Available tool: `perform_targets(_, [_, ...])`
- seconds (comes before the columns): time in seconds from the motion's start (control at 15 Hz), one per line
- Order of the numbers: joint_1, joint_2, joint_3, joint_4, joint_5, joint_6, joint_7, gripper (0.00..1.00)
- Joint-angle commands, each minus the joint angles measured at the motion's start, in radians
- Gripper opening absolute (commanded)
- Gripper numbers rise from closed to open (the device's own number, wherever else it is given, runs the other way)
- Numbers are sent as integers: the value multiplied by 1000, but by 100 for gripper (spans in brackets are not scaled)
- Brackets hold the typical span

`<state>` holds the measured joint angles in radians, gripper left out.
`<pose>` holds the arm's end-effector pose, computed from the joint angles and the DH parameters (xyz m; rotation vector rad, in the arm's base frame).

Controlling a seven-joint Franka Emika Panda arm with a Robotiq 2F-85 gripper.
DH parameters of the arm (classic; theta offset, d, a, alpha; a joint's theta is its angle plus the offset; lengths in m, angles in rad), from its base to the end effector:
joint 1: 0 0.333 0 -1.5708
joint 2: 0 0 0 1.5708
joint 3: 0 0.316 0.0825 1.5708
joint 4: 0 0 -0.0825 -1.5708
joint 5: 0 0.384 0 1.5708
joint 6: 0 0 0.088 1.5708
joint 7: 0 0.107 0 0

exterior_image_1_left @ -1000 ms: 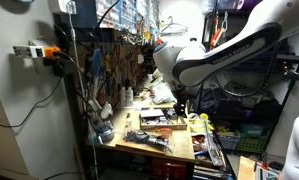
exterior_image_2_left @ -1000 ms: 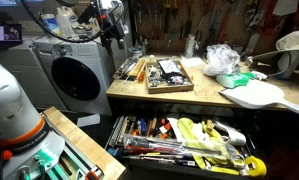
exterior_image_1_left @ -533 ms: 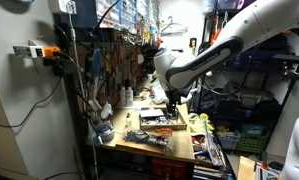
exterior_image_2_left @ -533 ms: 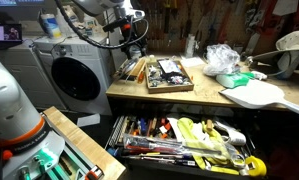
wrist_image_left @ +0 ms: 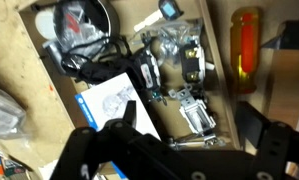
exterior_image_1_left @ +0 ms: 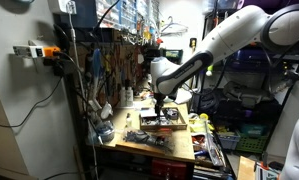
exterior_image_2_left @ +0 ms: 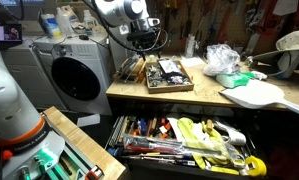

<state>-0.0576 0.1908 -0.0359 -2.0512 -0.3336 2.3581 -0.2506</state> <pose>0.5903 -0.0591 0.3580 2.8168 0.5447 0.0995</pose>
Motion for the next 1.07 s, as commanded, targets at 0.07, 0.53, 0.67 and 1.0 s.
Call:
perform_targets(0.07, [-4,35,7,28,92,30,-76,100])
perform_targets(0.53, [-28,54,36,37,162,65,-214,100])
perform_targets(0.67, [-41,44,56,17,195,103,-334,100])
perform_targets(1.0, [-84,46,94,-12,334,167,-619,100])
